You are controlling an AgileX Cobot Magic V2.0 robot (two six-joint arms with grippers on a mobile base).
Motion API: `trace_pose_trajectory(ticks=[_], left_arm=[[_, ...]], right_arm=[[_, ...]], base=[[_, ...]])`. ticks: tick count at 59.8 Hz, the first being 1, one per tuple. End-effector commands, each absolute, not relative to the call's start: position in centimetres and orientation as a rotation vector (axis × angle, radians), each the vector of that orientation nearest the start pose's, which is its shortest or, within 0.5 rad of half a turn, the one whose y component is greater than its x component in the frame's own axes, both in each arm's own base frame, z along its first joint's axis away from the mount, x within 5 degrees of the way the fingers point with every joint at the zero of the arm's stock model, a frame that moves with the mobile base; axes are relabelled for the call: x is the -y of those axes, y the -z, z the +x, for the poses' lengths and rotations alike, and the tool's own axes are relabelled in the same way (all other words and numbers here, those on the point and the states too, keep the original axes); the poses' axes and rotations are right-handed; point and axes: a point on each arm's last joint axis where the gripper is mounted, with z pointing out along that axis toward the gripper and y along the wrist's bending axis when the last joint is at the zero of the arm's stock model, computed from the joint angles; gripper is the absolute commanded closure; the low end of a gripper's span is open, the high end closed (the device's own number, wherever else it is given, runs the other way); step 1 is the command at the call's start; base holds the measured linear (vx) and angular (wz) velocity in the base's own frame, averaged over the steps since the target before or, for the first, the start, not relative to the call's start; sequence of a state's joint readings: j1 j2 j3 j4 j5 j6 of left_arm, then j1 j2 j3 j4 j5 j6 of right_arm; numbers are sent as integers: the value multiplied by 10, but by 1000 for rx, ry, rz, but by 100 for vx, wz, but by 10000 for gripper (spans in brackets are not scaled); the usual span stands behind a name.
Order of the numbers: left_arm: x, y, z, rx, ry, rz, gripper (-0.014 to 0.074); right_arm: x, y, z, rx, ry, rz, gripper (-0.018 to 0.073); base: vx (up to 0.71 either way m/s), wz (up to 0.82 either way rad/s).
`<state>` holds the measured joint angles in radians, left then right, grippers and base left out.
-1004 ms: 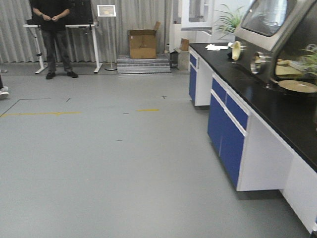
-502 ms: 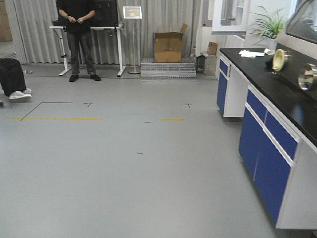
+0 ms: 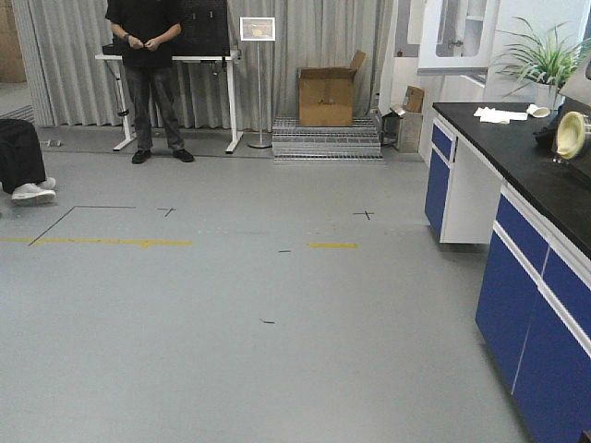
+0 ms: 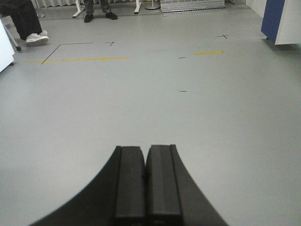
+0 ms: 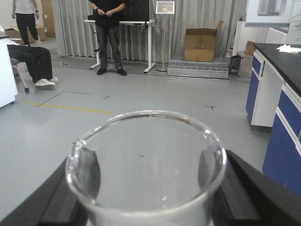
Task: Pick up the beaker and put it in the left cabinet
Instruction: 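Drive the base away from the bench holding the beaker in the right gripper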
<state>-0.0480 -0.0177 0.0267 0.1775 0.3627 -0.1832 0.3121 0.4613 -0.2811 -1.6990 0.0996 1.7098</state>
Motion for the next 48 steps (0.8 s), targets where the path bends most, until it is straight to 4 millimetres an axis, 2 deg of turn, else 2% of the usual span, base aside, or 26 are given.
trace_pose_trajectory(ticks=[1, 48], left_arm=[[-2, -185, 53, -1750, 4, -2, 593], [-2, -185, 53, -1750, 4, -2, 593]], right_arm=[[-21, -286, 105, -1609, -126, -164, 564], [-21, -286, 105, -1609, -126, -164, 564]], base=[[48, -3], [52, 0]])
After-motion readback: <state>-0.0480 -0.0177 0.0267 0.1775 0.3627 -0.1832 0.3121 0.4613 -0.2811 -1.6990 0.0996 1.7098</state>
